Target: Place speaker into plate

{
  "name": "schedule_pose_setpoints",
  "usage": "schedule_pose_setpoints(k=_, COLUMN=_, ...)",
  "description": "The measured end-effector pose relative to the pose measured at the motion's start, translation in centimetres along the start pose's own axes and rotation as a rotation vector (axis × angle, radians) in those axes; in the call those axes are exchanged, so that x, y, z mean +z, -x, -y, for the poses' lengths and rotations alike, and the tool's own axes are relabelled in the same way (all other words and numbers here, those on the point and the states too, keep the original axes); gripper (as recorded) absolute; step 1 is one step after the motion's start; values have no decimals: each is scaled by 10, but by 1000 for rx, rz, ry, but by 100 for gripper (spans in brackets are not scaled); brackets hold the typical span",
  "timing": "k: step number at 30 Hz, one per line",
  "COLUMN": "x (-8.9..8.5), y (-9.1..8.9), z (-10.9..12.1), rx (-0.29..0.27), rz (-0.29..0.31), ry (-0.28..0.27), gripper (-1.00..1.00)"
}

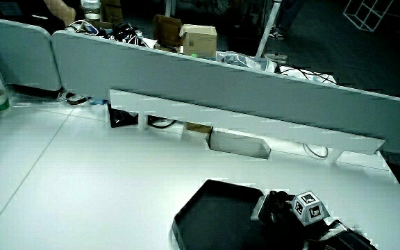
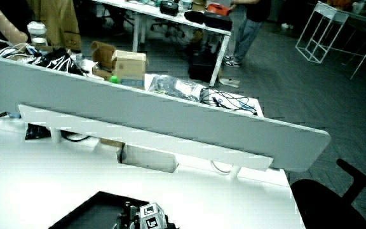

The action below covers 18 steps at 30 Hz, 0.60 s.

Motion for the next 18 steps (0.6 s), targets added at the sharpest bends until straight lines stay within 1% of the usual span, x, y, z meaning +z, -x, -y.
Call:
schedule_pose_setpoints(k=2, x=3, y=6, z=-3, rx=6, rz=19, ry=5, gripper=0)
schedule_pose_setpoints(k=3, x=1, y=9, z=-6, rx=28, rz=16, ry=15, gripper=0)
schedule_pose_setpoints(k=4, x=6, y=11, z=-5, rx=43, rz=25, ry=15, gripper=0)
schedule_pose_setpoints(k=5, x=1, y=13, z=-10, rx=59, rz=41, ry=47, gripper=0)
schedule_pose_setpoints(k=7, x=-1, y=14, z=-13, rx=66, rz=53, ry=71, gripper=0)
schedule_pose_setpoints(k=8, x=-8, y=15, z=-17, rx=66, rz=59, ry=93, gripper=0)
schedule_pose_setpoints(k=9, x=-8, y=14, z=-18, rx=73, rz=72, ry=103, gripper=0)
schedule_pose_setpoints(k=10, x=-8, y=14, z=-19, rx=64, rz=73, ry=112, gripper=0)
schedule_pose_setpoints(k=11, x=-12, y=13, z=-21, rx=57, rz=96, ry=123, gripper=0)
schedule_pose_setpoints(k=12, x=-15, y=13, z=-23, rx=68, rz=98, ry=138, gripper=0)
schedule_pose_setpoints(k=13, x=-18, y=13, z=-24, rx=54, rz=117, ry=147, gripper=0)
schedule_pose_setpoints(k=14, x=-21, y=13, z=-26, rx=61, rz=125, ry=170, gripper=0)
schedule_pose_setpoints(k=15, x=-22, y=13, z=-26, rx=58, rz=134, ry=166, gripper=0)
schedule_pose_setpoints(k=17, x=-19, y=15, z=-24, rx=62, rz=173, ry=167, gripper=0)
schedule_pose_setpoints(k=18, x=-21, y=15, z=-25, rx=65, rz=175, ry=174, gripper=0)
